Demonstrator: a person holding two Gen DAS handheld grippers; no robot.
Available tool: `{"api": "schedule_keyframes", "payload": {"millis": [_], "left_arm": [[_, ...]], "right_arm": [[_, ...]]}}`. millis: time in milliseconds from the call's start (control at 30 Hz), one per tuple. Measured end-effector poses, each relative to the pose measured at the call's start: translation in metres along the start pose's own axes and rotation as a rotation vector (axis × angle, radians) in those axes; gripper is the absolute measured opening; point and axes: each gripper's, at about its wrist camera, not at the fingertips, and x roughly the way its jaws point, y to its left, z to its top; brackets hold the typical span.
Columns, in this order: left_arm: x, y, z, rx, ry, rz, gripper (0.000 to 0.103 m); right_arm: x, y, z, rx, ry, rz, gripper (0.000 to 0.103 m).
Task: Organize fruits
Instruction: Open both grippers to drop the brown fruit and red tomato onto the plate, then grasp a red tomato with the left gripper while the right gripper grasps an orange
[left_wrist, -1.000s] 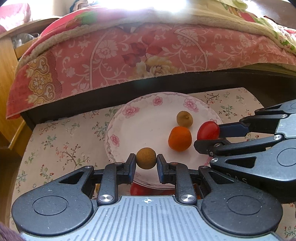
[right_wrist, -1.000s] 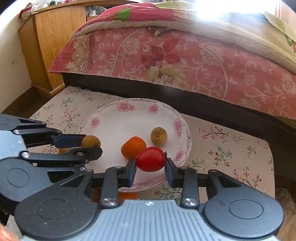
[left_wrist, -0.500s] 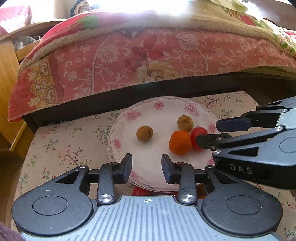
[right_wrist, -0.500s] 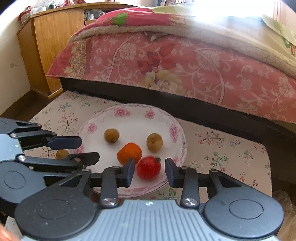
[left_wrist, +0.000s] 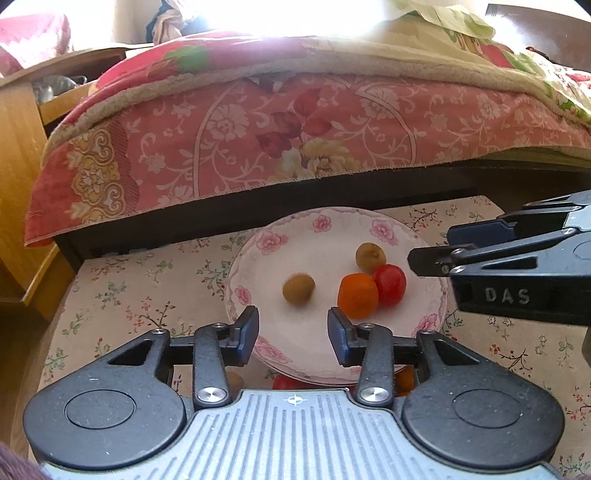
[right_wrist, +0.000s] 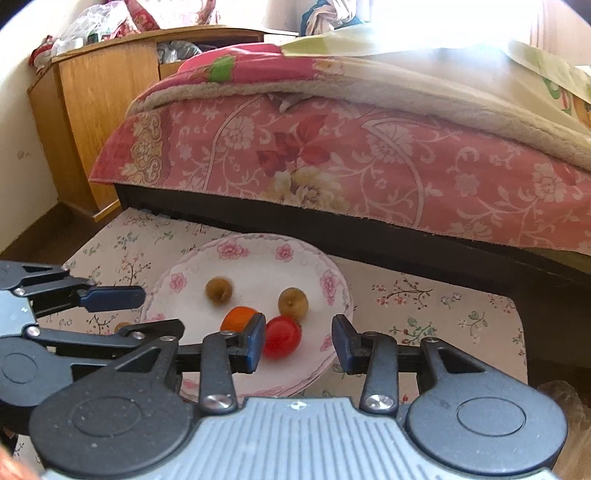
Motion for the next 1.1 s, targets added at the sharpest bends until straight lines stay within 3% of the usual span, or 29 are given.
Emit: {"api": "schedule_keyframes", "payload": {"millis": [333, 633, 1100], "left_arm": [[-0.02, 0.002, -0.007, 0.001, -0.016, -0.017, 0.051], [-0.045, 0.006, -0.026, 0.007, -0.004, -0.04, 0.053], [-0.06, 0.006, -0.062, 0.047, 0.06, -0.091, 0.054]], "right_arm": [[-0.022, 0.0, -0.007, 0.007, 0.0, 0.008, 0.042], [-0.042, 0.017, -0.045, -0.047, 0.076, 0.056, 0.042], [-0.025, 0.046, -0.07, -0.1, 0.158, 0.12, 0.043]]}}
